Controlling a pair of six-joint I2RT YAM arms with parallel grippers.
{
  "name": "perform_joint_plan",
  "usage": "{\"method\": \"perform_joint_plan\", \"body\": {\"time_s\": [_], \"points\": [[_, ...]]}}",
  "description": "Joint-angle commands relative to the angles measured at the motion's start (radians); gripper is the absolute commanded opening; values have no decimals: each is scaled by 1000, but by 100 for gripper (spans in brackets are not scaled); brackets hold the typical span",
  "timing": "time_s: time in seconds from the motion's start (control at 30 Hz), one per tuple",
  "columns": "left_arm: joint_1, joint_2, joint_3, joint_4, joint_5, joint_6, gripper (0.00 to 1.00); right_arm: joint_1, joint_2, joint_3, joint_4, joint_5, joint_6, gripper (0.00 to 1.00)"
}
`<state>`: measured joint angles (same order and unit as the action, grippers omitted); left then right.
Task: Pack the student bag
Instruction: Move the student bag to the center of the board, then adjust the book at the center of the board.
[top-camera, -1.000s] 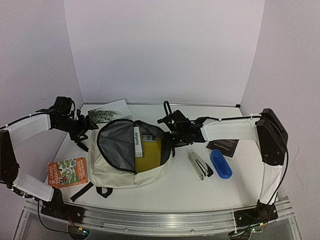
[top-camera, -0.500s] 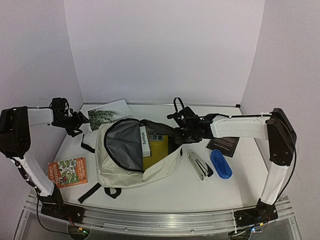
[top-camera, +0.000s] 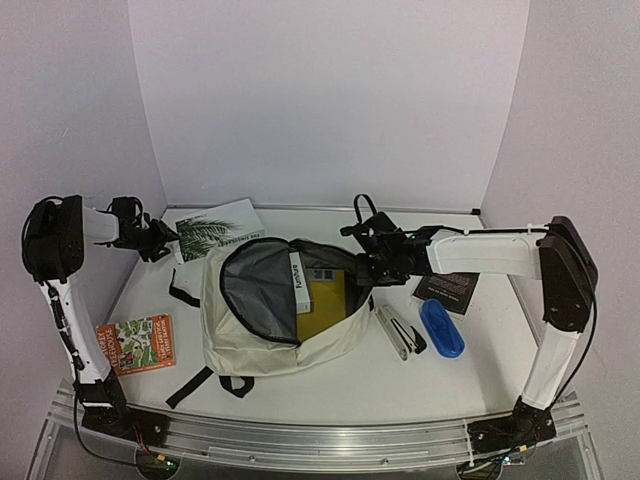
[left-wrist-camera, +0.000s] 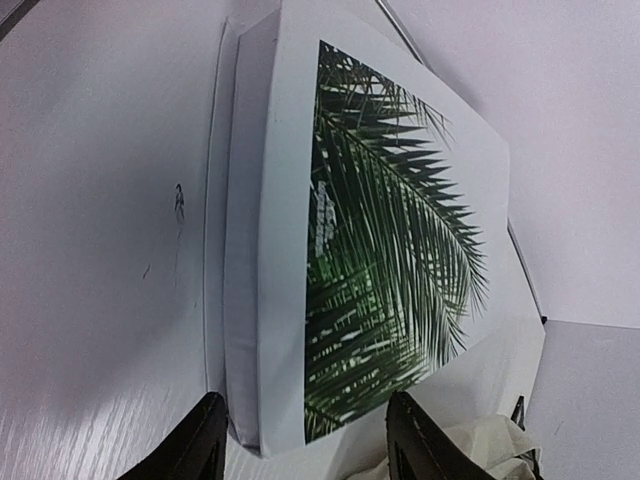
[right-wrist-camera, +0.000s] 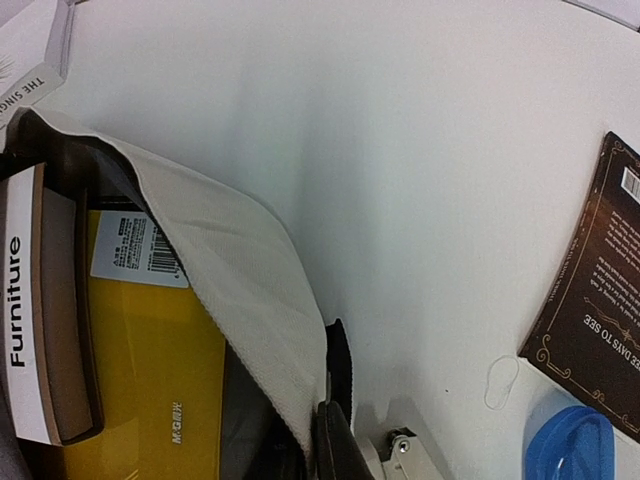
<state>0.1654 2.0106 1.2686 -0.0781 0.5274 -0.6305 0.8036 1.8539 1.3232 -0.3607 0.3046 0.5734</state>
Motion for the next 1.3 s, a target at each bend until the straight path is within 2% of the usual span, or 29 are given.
{"method": "perform_joint_plan", "body": {"time_s": [0.0,0.1,0.23,0.6,0.73,0.93,1.1,1.27], "points": [[1,62,92,58,67,19,49,-1,-52,-10,-7,15,13,7],[2,93,120,43,72,28,43,-2,-50,-9,-7,10,16,7],[1,123,138,32,82,26,31,-1,-50,-3,-7,7,20,7],[1,195,189,24,117,8,13,-1,-58,-6,-8,9,22,7],[2,190,188,42,148,29,1,-2,-63,-9,-7,10,22,8],[1,103,118,145,219,36,0,-1,-62,-1,-7,11,19,9],[1,-24,3,270,285,-34,0,-2,-55,8,-7,12,13,10],[1,-148,-105,341,288,-90,0,-2,-46,19,-7,9,6,10]]}}
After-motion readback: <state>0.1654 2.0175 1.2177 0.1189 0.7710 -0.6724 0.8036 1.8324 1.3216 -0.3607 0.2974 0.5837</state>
